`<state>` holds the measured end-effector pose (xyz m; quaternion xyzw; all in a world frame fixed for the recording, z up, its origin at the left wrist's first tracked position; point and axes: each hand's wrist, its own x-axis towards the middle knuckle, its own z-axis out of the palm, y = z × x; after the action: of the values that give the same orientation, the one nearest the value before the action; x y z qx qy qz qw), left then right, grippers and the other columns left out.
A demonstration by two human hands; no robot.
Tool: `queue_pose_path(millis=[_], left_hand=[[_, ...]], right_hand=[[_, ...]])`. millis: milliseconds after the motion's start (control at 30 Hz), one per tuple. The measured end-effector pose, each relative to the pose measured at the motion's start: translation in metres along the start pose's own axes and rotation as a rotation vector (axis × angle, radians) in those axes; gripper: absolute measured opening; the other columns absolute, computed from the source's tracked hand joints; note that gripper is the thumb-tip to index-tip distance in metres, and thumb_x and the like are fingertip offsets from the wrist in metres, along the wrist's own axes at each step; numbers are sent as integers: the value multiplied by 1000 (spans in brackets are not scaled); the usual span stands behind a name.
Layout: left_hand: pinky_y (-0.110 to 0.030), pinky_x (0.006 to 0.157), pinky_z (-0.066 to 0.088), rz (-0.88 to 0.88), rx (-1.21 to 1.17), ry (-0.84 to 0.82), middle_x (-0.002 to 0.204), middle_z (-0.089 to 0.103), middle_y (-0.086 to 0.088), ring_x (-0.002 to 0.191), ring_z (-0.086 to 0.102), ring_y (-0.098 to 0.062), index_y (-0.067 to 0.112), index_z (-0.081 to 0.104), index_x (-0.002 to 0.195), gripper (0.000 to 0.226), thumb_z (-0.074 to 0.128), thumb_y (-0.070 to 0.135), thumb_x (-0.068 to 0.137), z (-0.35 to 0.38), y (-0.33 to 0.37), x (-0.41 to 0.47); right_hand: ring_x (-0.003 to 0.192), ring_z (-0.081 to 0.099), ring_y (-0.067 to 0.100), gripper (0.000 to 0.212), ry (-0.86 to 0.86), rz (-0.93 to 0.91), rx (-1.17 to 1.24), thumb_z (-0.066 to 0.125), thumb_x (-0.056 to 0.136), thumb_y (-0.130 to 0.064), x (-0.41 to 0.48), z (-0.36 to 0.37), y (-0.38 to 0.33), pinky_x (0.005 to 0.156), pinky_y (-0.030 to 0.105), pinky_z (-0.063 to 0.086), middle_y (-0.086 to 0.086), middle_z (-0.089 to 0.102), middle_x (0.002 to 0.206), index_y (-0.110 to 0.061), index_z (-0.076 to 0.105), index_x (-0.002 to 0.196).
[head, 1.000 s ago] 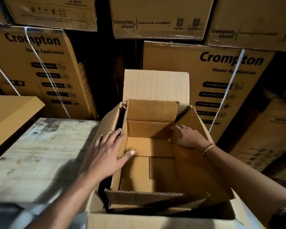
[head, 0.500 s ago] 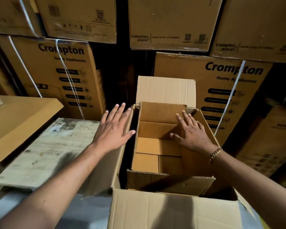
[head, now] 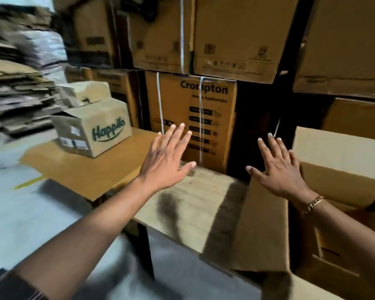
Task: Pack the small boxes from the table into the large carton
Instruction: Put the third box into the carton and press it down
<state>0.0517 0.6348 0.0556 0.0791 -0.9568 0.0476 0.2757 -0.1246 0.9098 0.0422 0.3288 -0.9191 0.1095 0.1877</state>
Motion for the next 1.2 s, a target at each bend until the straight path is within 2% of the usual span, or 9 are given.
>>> queue_pose_path(millis=[133, 267, 400, 533, 733, 867, 933, 1033, 1200], left_hand=[[-50, 124, 7, -107, 64, 18, 168, -3, -1, 154, -4, -21, 24, 9, 159, 81, 36, 65, 95, -26, -92, -32], [-47, 124, 3, -211, 123, 26, 168, -7, -3, 154, -5, -22, 24, 5, 160, 81, 34, 65, 96, -42, -172, -58], [-50, 124, 3, -297, 200, 21, 167, -11, -5, 153, -6, -24, 25, -2, 159, 82, 32, 67, 96, -38, -242, -72], [-51, 124, 5, -369, 220, 10, 167, -8, -3, 154, -5, -23, 26, 1, 159, 82, 31, 68, 96, -23, -311, -70], [-49, 123, 5, -482, 241, -24, 168, 3, -3, 154, 3, -23, 26, 9, 159, 84, 28, 71, 91, 1, -421, -44], [-50, 123, 11, -589, 213, -16, 167, 12, -2, 153, 10, -24, 27, 19, 157, 82, 31, 71, 89, 12, -488, -29], [-49, 122, 12, -609, 215, -8, 166, 15, -3, 152, 13, -25, 27, 24, 156, 82, 29, 72, 87, 18, -521, -25], [-49, 120, 14, -642, 205, -16, 165, 19, -3, 151, 16, -25, 26, 29, 154, 85, 25, 74, 85, 30, -574, -17], [-51, 117, 17, -673, 114, -17, 163, 25, -3, 149, 20, -24, 27, 39, 148, 82, 25, 77, 85, 73, -678, 2]], right_hand=[[154, -16, 19, 91, -2, -73, 39, 23, 87, -78, 43, 12, -88, 124, 47, -3, -2, -19, 167, -31, -1, 161], [154, -13, 19, 89, -9, -104, 42, 33, 90, -76, 95, 34, -169, 124, 48, 0, -3, -18, 167, -32, 1, 161], [155, -12, 21, 95, -30, -232, 117, 23, 84, -81, 142, 58, -236, 122, 51, 1, -3, -17, 168, -32, 0, 161], [155, -11, 21, 94, -41, -324, 173, 22, 83, -79, 189, 90, -300, 122, 51, 0, -1, -15, 168, -31, -1, 161], [155, 7, 26, 90, -123, -410, 266, 34, 92, -75, 287, 151, -391, 120, 54, 16, -3, -8, 169, -30, -3, 161], [152, 19, 29, 91, -216, -418, 420, 44, 93, -68, 351, 181, -450, 118, 59, 26, -2, 0, 170, -28, -2, 161], [152, 21, 30, 91, -265, -403, 521, 49, 94, -65, 376, 194, -477, 117, 57, 29, -1, 4, 169, -28, 0, 161], [151, 22, 29, 89, -323, -388, 614, 52, 95, -60, 406, 213, -514, 119, 49, 29, 0, 8, 169, -27, 2, 161], [152, 21, 27, 89, -386, -312, 691, 53, 95, -59, 448, 258, -574, 121, 46, 26, 1, 10, 169, -27, 2, 161]])
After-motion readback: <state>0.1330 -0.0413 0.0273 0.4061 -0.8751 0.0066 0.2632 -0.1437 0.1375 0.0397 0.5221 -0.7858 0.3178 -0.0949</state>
